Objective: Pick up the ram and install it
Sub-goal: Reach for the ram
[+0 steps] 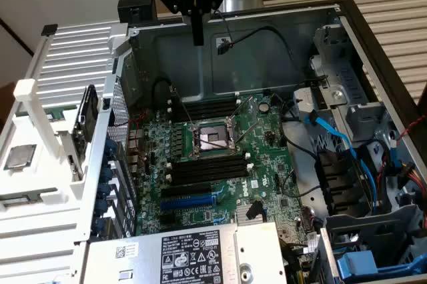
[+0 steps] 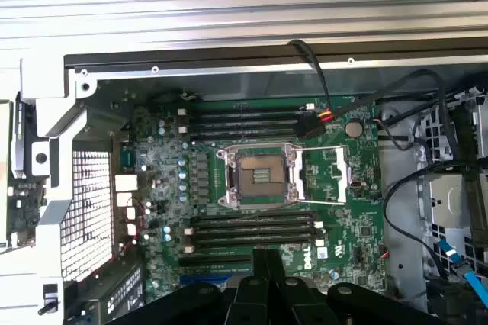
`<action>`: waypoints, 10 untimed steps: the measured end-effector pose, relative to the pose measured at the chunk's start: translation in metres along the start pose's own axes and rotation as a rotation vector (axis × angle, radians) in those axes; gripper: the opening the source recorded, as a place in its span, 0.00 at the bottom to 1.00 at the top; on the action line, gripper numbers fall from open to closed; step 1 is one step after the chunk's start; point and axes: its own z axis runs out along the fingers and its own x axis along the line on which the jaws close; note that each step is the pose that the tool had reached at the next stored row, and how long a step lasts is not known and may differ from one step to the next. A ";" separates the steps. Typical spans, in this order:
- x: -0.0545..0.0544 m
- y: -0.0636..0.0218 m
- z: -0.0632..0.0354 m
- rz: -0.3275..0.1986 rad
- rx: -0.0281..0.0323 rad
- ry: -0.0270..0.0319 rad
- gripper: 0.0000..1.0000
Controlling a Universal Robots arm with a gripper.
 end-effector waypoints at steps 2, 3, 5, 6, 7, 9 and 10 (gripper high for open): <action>0.000 0.0000 0.0000 0.000 0.0000 0.0000 0.10; 0.000 0.0000 0.0000 0.000 0.0000 0.0000 0.10; 0.000 0.0000 0.0000 0.000 0.0000 0.0000 0.10; 0.000 0.0000 0.0000 0.000 0.0000 0.0000 0.10; 0.000 0.0000 0.0000 0.000 0.0000 0.0000 0.10; 0.000 0.0000 0.0000 0.000 0.0000 0.0000 0.10; 0.000 0.0000 0.0000 0.000 0.0000 -0.0001 0.10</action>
